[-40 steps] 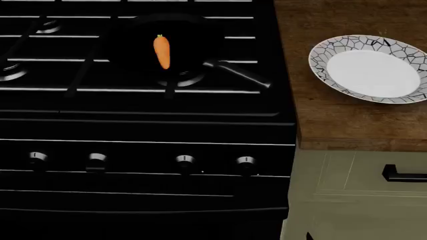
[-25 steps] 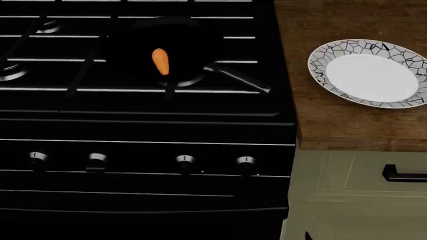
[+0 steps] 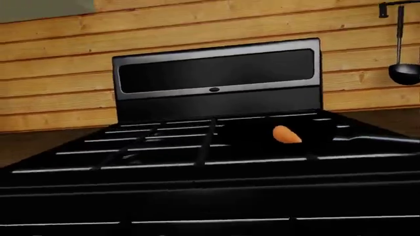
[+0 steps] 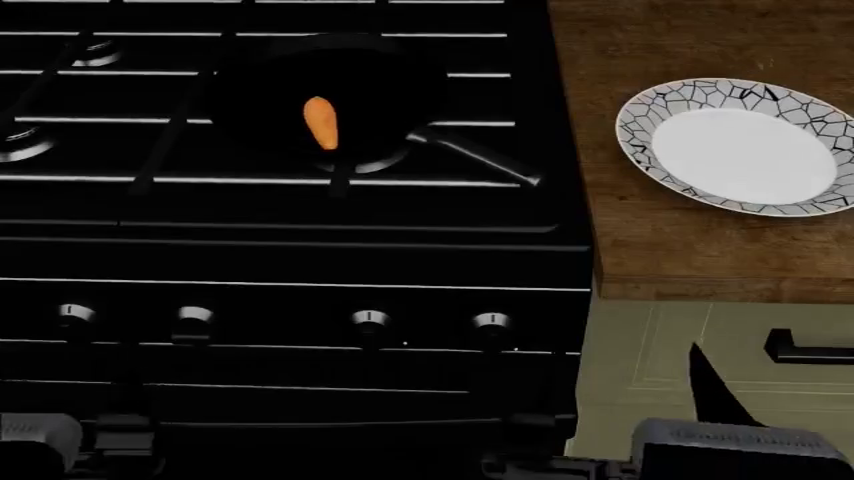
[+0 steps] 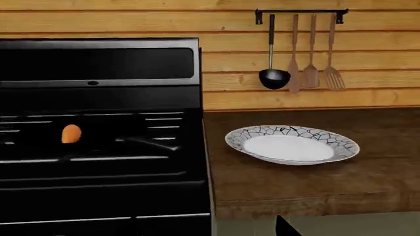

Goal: Pick the carrot from the pan and place it on the plate.

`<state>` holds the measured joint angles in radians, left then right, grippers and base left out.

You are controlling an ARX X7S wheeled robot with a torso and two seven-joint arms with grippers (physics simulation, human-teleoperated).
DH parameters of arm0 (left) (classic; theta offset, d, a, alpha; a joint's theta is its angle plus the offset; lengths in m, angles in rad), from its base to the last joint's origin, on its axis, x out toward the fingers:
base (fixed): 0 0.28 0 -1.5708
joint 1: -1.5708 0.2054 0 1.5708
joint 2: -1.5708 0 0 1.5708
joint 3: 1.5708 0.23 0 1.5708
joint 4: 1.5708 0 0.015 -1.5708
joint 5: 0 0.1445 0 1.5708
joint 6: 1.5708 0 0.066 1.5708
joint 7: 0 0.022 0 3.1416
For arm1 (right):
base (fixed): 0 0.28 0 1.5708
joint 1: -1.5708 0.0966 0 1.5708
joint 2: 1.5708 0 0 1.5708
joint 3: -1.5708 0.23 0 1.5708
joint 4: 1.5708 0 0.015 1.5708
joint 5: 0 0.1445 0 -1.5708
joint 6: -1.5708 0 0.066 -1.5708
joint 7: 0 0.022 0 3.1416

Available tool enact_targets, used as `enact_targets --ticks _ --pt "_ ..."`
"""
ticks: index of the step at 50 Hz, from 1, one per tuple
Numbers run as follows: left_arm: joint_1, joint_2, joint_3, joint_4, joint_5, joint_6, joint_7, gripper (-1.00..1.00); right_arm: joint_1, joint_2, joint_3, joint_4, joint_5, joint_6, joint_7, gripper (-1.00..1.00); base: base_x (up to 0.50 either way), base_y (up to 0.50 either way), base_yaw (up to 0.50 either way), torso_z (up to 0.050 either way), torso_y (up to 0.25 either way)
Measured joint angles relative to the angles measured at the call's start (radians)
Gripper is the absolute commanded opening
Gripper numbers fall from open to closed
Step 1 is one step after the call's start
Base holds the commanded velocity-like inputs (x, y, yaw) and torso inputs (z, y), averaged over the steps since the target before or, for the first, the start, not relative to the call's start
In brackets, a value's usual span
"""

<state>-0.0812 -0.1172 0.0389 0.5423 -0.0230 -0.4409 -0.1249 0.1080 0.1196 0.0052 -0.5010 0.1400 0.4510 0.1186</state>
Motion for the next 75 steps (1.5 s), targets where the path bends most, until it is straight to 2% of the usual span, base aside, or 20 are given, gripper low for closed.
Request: enact_targets --ticks 2,4,7,12,16,19,23,27,37,49,75 --pt "-0.064 -0.024 -0.004 0.079 -0.018 -0.121 -0.017 1.0 0.066 0.029 0.02 -0.085 0.064 0.119 0.027 1.0 0.0 0.0 0.0 0.0 0.0" --pt "-0.171 -0.018 0.034 0.142 -0.001 -0.274 -0.004 1.0 0.174 0.107 -0.008 -0.123 0.17 0.173 0.103 1.0 0.0 0.0 0.0 0.0 0.0" --pt "-0.393 0.018 0.099 0.185 0.109 -0.496 0.113 1.0 0.38 0.264 -0.062 -0.171 0.394 0.206 0.291 1.0 0.0 0.0 0.0 0.0 0.0" --pt "-0.706 0.058 0.162 0.222 0.48 -0.745 0.488 1.0 0.629 0.44 -0.131 -0.215 0.803 0.247 0.577 1.0 0.0 0.0 0.0 0.0 0.0" --pt "-0.873 0.078 0.197 0.229 0.881 -0.872 0.864 1.0 0.775 0.525 -0.176 -0.227 1.028 0.277 0.726 1.0 0.0 0.0 0.0 0.0 0.0" --pt "-0.967 0.088 0.212 0.223 1.132 -0.938 1.075 1.0 0.868 0.567 -0.205 -0.222 1.152 0.3 0.806 1.0 0.0 0.0 0.0 0.0 0.0" --pt "-1.072 0.097 0.208 0.193 1.344 -1.001 1.258 1.0 0.992 0.59 -0.246 -0.171 1.267 0.332 0.871 1.0 0.0 0.0 0.0 0.0 0.0" --pt "-1.144 0.104 0.199 0.171 1.473 -1.043 1.365 1.0 1.086 0.601 -0.276 -0.128 1.341 0.356 0.911 1.0 0.0 0.0 0.0 0.0 0.0" --pt "-1.235 0.112 0.183 0.136 1.635 -1.097 1.494 1.0 1.21 0.61 -0.319 -0.064 1.437 0.387 0.958 1.0 0.0 0.0 0.0 0.0 0.0" --pt "-1.268 0.115 0.176 0.119 1.715 -1.119 1.556 1.0 1.249 0.603 -0.33 -0.019 1.501 0.383 0.968 1.0 0.14 0.0 0.0 0.0 0.0" --pt "-1.272 0.116 0.176 0.121 1.727 -1.128 1.553 1.0 1.237 0.595 -0.338 0.004 1.516 0.367 0.949 1.0 0.24 0.0 0.0 0.0 0.0"
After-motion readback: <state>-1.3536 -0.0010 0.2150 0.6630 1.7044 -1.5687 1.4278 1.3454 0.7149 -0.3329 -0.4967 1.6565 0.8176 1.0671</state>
